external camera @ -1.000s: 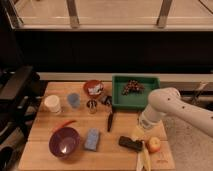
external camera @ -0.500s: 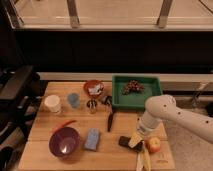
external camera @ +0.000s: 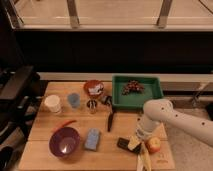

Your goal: Place eraser in tray

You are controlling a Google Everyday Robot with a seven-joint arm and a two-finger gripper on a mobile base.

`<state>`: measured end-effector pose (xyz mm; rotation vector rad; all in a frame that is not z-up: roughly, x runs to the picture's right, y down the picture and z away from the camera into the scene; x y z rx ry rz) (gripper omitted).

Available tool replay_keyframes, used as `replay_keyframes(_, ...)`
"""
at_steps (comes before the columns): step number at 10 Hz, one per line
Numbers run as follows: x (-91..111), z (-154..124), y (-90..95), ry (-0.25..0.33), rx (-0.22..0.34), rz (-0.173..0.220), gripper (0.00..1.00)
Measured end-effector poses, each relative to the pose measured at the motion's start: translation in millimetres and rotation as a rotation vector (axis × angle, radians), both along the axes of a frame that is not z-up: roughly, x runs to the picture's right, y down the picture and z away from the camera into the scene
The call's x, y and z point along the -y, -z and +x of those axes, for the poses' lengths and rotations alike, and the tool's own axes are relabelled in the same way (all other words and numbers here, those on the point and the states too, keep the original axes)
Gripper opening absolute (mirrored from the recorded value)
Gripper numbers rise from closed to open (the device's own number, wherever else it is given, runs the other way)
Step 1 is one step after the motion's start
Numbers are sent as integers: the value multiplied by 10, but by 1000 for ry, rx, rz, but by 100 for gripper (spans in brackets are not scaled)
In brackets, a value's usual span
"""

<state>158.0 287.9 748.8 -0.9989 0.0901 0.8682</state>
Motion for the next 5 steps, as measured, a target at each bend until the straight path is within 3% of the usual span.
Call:
replay_keyframes(3, 104, 38, 30, -6, -27, 6, 4)
replay_keyframes(5, 193, 92, 53, -21, -42, 17, 0)
